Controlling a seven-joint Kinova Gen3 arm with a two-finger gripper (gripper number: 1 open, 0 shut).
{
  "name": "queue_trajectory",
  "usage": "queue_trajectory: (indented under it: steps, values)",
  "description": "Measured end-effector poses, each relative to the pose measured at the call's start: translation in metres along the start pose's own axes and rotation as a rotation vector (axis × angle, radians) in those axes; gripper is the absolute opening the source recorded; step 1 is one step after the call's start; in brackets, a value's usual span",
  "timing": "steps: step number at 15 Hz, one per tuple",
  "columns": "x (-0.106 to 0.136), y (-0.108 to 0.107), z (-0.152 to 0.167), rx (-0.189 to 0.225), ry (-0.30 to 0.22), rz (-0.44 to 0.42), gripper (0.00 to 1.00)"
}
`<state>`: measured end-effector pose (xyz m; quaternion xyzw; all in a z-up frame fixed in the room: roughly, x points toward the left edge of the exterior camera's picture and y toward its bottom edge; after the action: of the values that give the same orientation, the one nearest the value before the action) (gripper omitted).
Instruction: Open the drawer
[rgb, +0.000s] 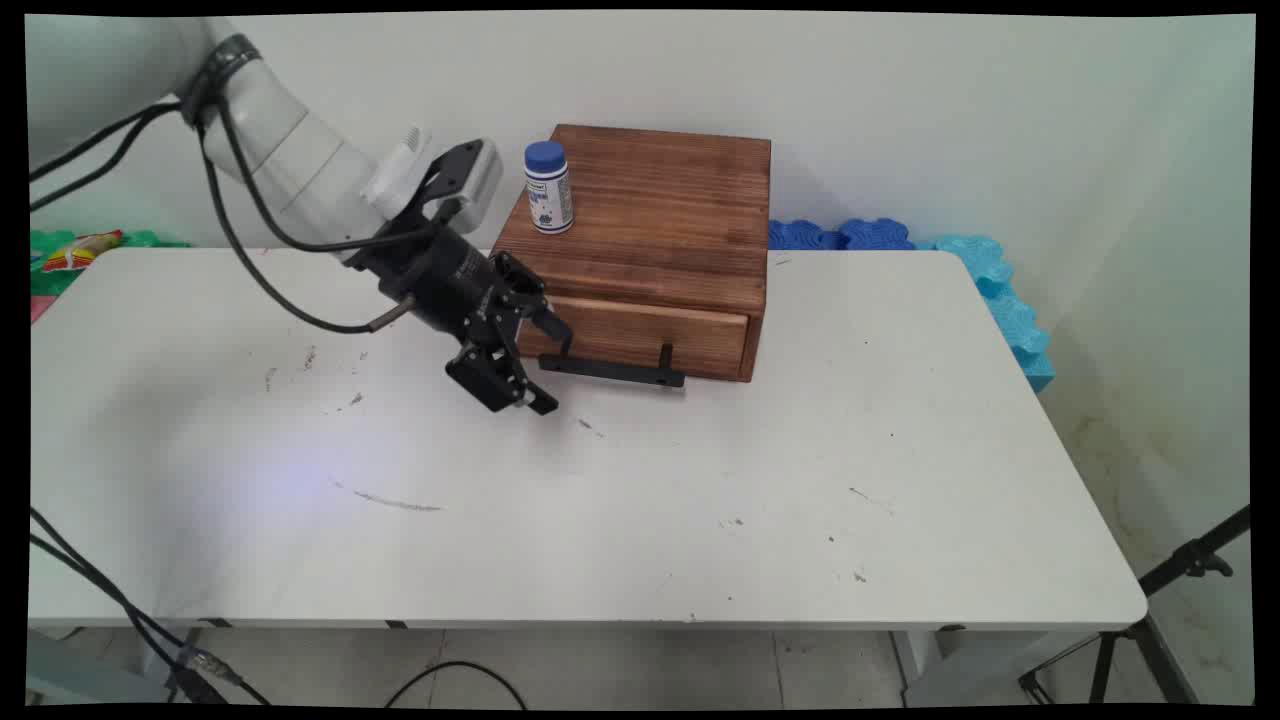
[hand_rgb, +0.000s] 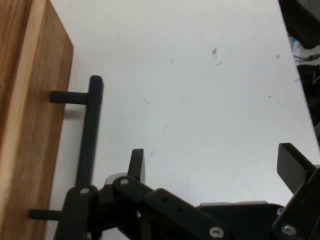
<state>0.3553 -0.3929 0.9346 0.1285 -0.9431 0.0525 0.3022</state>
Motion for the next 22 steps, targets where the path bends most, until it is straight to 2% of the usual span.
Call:
queue_trajectory:
  steps: [9, 22]
  values:
    - [0.022, -0.023, 0.033, 0.052, -0.097, 0.051, 1.00]
    - [0.023, -0.048, 0.112, 0.091, -0.213, 0.140, 1.00]
